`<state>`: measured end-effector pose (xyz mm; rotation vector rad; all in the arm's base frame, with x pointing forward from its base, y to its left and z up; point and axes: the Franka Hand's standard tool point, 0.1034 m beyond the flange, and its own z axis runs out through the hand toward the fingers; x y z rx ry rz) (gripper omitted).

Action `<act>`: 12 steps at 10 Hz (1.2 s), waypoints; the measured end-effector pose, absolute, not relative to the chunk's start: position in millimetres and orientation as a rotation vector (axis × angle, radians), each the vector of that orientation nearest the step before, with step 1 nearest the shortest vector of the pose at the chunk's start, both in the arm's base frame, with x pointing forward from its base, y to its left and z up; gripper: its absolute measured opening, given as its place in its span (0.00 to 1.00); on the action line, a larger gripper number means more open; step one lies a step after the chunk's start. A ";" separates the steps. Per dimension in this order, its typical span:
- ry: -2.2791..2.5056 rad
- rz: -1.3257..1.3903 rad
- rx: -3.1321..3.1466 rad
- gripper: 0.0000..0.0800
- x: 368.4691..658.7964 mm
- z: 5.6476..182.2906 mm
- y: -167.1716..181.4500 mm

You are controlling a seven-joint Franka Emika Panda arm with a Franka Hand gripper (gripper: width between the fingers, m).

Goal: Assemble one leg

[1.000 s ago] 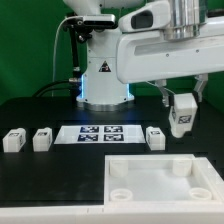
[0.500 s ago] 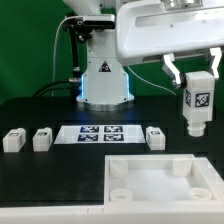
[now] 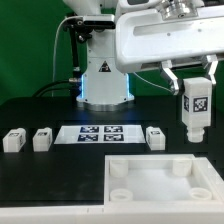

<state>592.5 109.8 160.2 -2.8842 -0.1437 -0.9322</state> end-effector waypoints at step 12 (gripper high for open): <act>-0.174 -0.867 -2.911 0.37 616.9 97.4 111.0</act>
Offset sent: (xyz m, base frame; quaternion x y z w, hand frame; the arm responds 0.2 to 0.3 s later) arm 0.0172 -0.0141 -0.0196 -0.0187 -0.0004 0.0009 0.9998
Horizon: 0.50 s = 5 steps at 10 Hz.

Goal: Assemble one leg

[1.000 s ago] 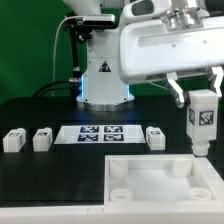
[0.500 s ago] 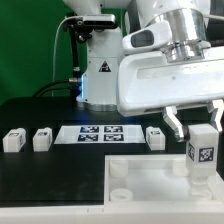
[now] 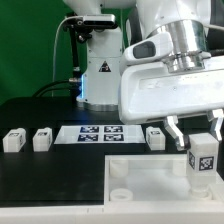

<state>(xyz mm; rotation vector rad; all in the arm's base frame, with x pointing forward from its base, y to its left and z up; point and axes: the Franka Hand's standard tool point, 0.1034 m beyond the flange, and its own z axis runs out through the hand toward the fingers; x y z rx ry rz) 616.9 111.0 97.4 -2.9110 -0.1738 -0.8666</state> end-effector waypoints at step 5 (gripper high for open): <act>-0.177 -0.870 -2.910 0.37 613.8 89.0 112.7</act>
Offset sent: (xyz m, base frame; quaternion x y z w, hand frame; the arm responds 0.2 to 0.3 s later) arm -0.0047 -0.0013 -0.0063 -0.0141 0.0238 -0.0076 0.9996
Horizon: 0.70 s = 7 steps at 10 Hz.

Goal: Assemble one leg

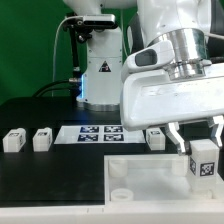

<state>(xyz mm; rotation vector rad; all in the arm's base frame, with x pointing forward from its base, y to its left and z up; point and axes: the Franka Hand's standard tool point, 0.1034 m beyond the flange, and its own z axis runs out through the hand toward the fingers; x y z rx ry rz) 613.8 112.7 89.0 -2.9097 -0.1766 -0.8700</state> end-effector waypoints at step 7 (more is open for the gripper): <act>-0.179 -0.870 -2.910 0.81 613.8 88.8 112.6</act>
Offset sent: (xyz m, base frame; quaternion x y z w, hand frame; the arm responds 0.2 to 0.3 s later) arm 0.0000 0.0000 0.0000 0.0000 0.0000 0.0000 1.0000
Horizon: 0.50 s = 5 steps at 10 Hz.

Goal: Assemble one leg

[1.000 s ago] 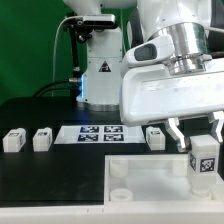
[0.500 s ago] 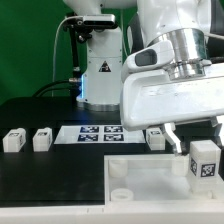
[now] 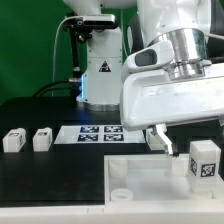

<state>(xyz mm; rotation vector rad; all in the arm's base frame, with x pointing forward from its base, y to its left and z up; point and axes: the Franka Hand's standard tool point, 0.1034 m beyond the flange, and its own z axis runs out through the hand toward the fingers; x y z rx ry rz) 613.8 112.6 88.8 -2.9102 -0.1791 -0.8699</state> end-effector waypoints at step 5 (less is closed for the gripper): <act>-0.169 -0.823 -2.921 0.81 613.0 86.0 112.8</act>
Offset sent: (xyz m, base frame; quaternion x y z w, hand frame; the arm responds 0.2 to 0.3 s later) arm 0.0000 0.0000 0.0000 0.0000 0.0000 0.0000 1.0000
